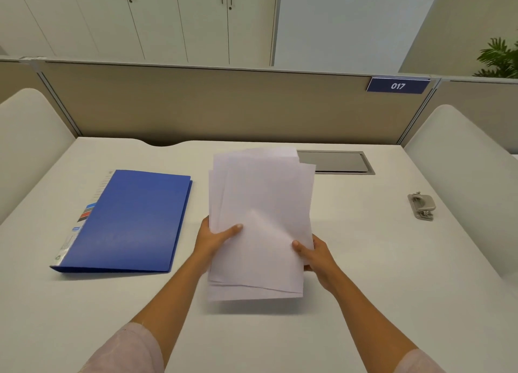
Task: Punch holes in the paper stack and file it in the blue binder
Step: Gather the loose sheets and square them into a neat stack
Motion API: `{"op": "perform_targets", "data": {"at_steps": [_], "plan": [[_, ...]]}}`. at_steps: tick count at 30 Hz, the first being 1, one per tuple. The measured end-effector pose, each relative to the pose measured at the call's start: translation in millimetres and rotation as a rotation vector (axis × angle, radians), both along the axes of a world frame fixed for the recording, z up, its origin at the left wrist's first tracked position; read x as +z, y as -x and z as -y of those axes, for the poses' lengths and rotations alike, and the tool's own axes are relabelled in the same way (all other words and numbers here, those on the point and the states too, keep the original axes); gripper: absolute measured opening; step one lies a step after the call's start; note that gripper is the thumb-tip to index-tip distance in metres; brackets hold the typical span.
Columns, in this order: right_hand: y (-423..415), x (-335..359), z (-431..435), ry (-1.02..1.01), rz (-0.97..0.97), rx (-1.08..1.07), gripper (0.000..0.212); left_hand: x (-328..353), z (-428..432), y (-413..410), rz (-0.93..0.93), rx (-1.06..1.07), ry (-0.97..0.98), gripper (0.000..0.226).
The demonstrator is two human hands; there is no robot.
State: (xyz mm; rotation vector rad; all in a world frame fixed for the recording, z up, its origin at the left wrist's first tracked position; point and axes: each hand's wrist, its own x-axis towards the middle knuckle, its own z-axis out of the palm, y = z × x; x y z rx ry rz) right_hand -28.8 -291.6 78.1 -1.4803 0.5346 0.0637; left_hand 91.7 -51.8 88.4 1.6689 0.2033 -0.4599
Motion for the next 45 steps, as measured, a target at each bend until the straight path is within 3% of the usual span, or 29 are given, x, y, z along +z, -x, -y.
{"op": "perform_targets", "data": {"at_steps": [4,9,14,19,25,30,36,42,45], "plan": [[2,10,2,0.003,0.038,0.085,0.04,25,-3,-6,-0.006,-0.086,0.128,0.08],[-3,25,-6,0.082,0.059,0.161,0.036,34,14,-2,0.059,-0.085,0.096,0.063],[-12,40,-7,0.171,0.129,0.087,0.023,45,23,0,0.155,-0.028,0.123,0.055],[-23,60,0,0.262,0.198,-0.007,0.019,67,27,1,0.344,-0.026,0.246,0.02],[-27,76,-2,0.229,0.268,-0.112,0.022,81,27,4,0.429,-0.064,0.304,0.024],[-26,77,-13,0.18,0.262,-0.166,0.009,81,33,10,0.454,-0.081,0.284,0.019],[-26,103,-9,0.132,0.37,-0.177,0.028,97,30,4,0.549,-0.043,0.303,0.019],[-26,111,-15,0.104,0.363,-0.224,0.019,99,34,7,0.517,0.022,0.297,0.017],[-26,117,-17,0.119,0.387,-0.232,0.028,103,35,8,0.543,0.042,0.326,0.014]]}}
